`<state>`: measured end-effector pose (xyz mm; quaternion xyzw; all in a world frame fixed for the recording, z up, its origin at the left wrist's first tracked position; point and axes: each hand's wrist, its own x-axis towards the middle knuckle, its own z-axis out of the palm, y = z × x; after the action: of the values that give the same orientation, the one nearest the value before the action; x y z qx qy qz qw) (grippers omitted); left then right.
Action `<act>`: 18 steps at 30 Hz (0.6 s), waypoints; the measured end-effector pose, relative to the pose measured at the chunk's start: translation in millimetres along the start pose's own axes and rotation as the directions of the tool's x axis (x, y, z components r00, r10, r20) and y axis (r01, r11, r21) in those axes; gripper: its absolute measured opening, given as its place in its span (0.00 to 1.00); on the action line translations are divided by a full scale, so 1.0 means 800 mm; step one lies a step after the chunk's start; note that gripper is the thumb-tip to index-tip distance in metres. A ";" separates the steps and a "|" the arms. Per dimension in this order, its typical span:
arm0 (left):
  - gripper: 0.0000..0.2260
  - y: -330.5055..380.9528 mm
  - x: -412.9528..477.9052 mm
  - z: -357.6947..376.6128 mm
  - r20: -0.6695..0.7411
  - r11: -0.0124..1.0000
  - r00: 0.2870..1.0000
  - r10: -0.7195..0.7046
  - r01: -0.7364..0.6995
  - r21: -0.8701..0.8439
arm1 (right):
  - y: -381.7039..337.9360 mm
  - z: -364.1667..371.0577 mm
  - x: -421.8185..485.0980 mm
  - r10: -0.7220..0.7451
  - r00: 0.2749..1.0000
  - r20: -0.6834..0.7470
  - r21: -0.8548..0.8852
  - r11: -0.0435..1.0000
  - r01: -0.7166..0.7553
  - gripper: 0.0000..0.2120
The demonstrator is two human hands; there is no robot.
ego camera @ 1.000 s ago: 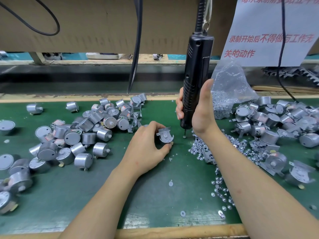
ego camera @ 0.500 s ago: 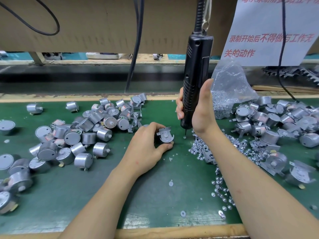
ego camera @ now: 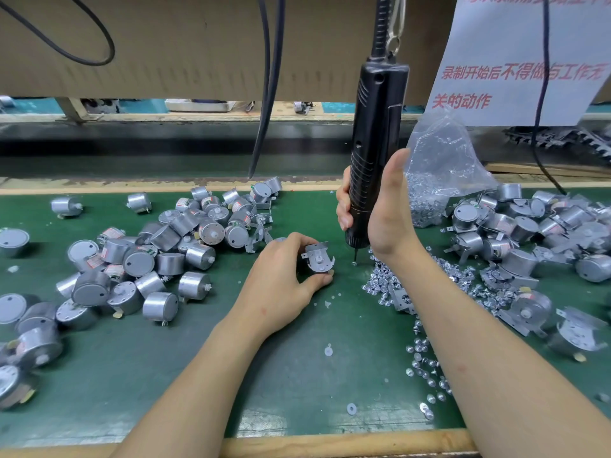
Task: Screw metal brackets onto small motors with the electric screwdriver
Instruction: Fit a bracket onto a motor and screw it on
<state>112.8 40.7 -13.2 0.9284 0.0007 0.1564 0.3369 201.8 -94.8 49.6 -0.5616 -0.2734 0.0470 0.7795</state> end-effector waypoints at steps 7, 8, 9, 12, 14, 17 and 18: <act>0.16 0.000 0.001 0.000 -0.001 1.000 1.000 0.001 -0.001 0.007 | -0.002 0.003 0.000 -0.013 0.999 -0.036 -0.043 0.999 0.012 0.38; 0.16 0.000 0.001 0.000 0.000 1.000 1.000 -0.001 0.001 0.007 | -0.002 0.003 0.000 -0.018 0.999 -0.039 -0.043 0.999 0.017 0.38; 0.16 0.000 0.001 0.000 0.000 1.000 1.000 -0.002 0.002 0.007 | -0.003 0.003 0.000 -0.023 0.999 -0.039 -0.045 0.999 0.021 0.38; 0.17 0.000 0.001 0.000 0.000 1.000 1.000 -0.002 0.002 0.010 | -0.004 0.004 0.001 -0.023 0.999 -0.044 -0.050 0.999 0.020 0.37; 0.17 0.000 0.001 0.000 0.002 1.000 1.000 -0.004 0.004 0.011 | -0.004 0.003 0.001 -0.026 0.999 -0.044 -0.053 0.998 0.023 0.37; 0.17 0.000 0.000 0.000 0.001 1.000 1.000 -0.003 0.003 0.008 | -0.003 0.002 0.001 -0.027 0.999 -0.025 -0.044 0.999 0.026 0.37; 0.17 0.000 0.000 0.000 0.001 1.000 1.000 -0.004 0.004 0.007 | -0.004 0.002 0.001 -0.026 0.999 -0.019 -0.039 0.999 0.026 0.37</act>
<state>112.9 40.7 -12.9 0.9297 0.0028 0.1553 0.3339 200.9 -94.2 53.1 -0.5734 -0.2741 0.0261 0.7717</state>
